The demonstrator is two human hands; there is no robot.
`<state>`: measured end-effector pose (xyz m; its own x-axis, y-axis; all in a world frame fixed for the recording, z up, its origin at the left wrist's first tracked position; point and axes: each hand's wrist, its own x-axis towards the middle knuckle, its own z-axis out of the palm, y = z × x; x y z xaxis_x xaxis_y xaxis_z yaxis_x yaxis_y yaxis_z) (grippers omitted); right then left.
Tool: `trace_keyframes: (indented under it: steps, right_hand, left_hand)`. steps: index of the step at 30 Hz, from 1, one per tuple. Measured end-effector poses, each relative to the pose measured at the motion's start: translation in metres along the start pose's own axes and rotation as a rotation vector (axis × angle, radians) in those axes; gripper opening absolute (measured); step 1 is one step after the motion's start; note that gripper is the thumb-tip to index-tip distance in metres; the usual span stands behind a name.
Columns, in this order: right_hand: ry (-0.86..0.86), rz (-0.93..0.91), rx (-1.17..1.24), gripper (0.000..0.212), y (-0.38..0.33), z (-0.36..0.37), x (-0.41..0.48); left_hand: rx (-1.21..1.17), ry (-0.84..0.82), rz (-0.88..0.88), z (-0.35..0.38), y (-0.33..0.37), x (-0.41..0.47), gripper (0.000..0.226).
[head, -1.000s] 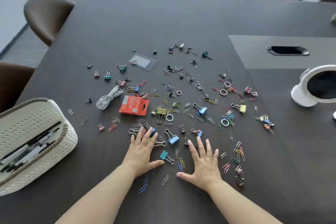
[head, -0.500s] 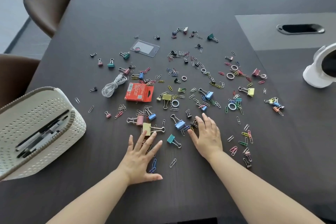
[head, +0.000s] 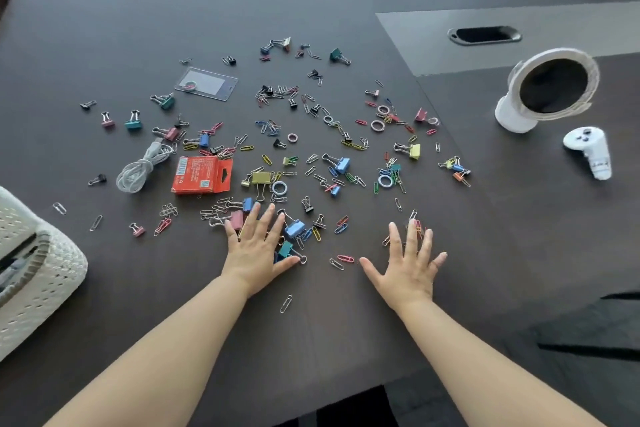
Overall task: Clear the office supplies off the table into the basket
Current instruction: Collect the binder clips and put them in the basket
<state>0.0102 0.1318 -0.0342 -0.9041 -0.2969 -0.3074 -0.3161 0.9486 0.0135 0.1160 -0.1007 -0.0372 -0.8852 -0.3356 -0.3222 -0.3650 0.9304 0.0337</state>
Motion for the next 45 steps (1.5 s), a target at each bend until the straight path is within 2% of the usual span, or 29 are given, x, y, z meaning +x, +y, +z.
trace_keyframes:
  steps: [4, 7, 9, 12, 15, 17, 19, 22, 26, 34, 37, 41, 45]
  right_hand:
    - [-0.055, 0.031, 0.015, 0.091, 0.003, 0.004, 0.0]
    - [-0.049, -0.116, 0.001, 0.102, -0.013, 0.002, 0.009]
    - [-0.062, -0.236, 0.034, 0.096, -0.027, -0.005, 0.017]
    - [-0.028, -0.333, 0.071, 0.092, -0.039, -0.017, 0.021]
    - [0.058, -0.378, 0.055, 0.102, -0.036, -0.022, 0.014]
    - [0.012, -0.438, 0.01, 0.106, -0.033, -0.015, 0.004]
    - [-0.046, -0.488, -0.035, 0.11, -0.035, -0.005, -0.005]
    - [-0.095, -0.468, -0.054, 0.111, -0.045, 0.002, -0.003]
    - [-0.048, -0.418, -0.024, 0.105, -0.059, -0.005, 0.024]
    - [-0.003, -0.296, -0.035, 0.11, -0.068, -0.027, 0.087]
    - [-0.019, -0.339, -0.025, 0.105, -0.074, -0.033, 0.108]
    - [0.011, -0.395, -0.027, 0.095, -0.093, -0.04, 0.135]
    - [0.17, -0.466, 0.101, 0.076, -0.103, -0.038, 0.146]
  left_hand:
    - [-0.055, 0.011, 0.043, -0.002, 0.025, 0.005, 0.08]
    - [-0.096, 0.008, 0.044, -0.007, 0.031, 0.005, 0.078]
    - [-0.063, 0.035, 0.018, -0.01, 0.025, 0.003, 0.08]
    - [-0.042, 0.14, 0.013, -0.008, 0.01, -0.009, 0.091]
    - [0.045, 0.113, 0.112, 0.01, -0.005, -0.03, 0.11]
    - [0.063, 0.081, 0.135, 0.02, -0.006, -0.041, 0.116]
    - [0.027, 0.081, 0.085, 0.024, -0.005, -0.041, 0.117]
    - [-0.035, 0.063, -0.012, 0.016, -0.005, -0.027, 0.115]
    - [-0.07, 0.072, -0.046, 0.006, -0.012, 0.001, 0.118]
    - [-0.112, 0.079, -0.147, -0.014, -0.028, 0.051, 0.115]
    - [-0.11, 0.102, -0.139, -0.02, -0.028, 0.068, 0.107]
    - [-0.147, 0.302, 0.003, -0.014, -0.031, 0.079, 0.091]
    - [-0.175, 0.439, 0.074, -0.005, -0.036, 0.078, 0.076]
